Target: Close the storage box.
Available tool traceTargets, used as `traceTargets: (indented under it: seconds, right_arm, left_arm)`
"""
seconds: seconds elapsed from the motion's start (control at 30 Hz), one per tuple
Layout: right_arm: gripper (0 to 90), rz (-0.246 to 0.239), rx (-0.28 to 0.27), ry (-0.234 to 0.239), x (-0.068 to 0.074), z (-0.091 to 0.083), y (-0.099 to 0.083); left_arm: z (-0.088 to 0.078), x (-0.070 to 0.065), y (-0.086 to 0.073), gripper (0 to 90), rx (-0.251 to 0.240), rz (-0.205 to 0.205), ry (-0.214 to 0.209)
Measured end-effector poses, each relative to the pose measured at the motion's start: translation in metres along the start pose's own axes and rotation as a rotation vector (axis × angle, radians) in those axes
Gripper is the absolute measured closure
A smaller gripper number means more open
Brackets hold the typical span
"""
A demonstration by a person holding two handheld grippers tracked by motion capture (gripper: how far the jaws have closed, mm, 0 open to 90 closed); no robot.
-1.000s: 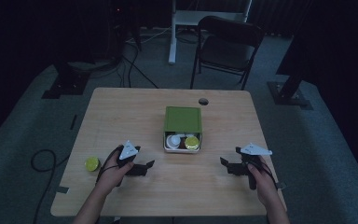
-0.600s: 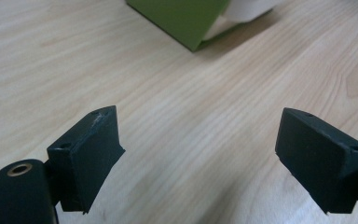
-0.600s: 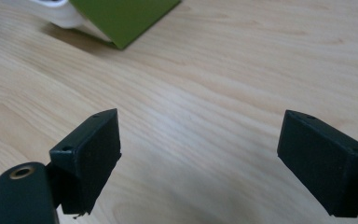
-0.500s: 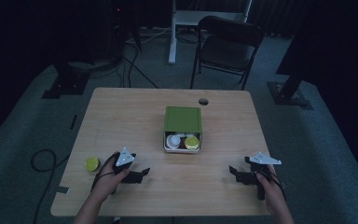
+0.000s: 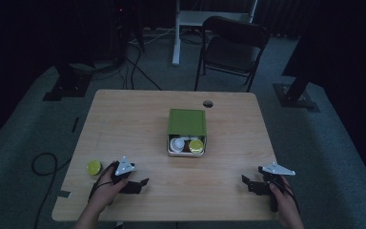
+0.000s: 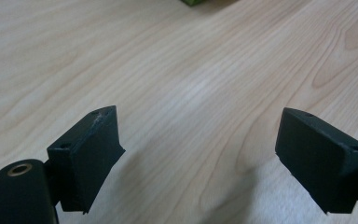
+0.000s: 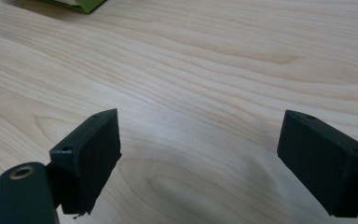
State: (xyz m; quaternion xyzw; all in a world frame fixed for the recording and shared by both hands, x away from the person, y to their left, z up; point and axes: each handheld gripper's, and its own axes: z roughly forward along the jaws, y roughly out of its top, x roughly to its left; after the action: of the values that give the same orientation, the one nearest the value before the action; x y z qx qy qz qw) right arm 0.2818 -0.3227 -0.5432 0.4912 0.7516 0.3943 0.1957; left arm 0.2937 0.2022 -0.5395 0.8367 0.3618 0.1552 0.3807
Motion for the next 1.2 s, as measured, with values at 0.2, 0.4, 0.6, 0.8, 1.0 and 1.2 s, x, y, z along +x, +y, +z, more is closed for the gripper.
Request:
traceTargets:
  seconds: [0.2, 0.4, 0.6, 0.8, 1.0, 1.2]
  right_arm:
    - [12.9, 0.009, 0.015, -0.048, -0.006, -0.008, -0.005]
    - [12.9, 0.034, 0.025, -0.081, -0.010, -0.014, -0.012]
    - [13.2, 0.069, 0.047, -0.151, -0.012, -0.021, -0.018]
    - [12.7, 0.097, 0.089, -0.234, -0.010, -0.022, -0.025]
    - [11.6, 0.102, 0.085, -0.300, -0.005, -0.021, -0.025]
    - [11.0, 0.149, 0.082, -0.292, -0.008, -0.019, -0.025]
  left_arm:
    - [-0.003, 0.000, -0.008, 14.2, 0.020, -0.008, 0.005]
    - [-0.007, 0.001, -0.011, 14.2, 0.037, -0.017, 0.014]
    - [-0.009, 0.003, -0.016, 14.2, 0.044, -0.025, 0.045]
    - [-0.012, 0.004, -0.019, 14.2, 0.053, -0.047, 0.050]
    - [-0.014, 0.003, -0.021, 14.2, 0.063, -0.019, 0.063]
    - [-0.014, 0.000, -0.021, 14.1, 0.063, -0.034, 0.080]
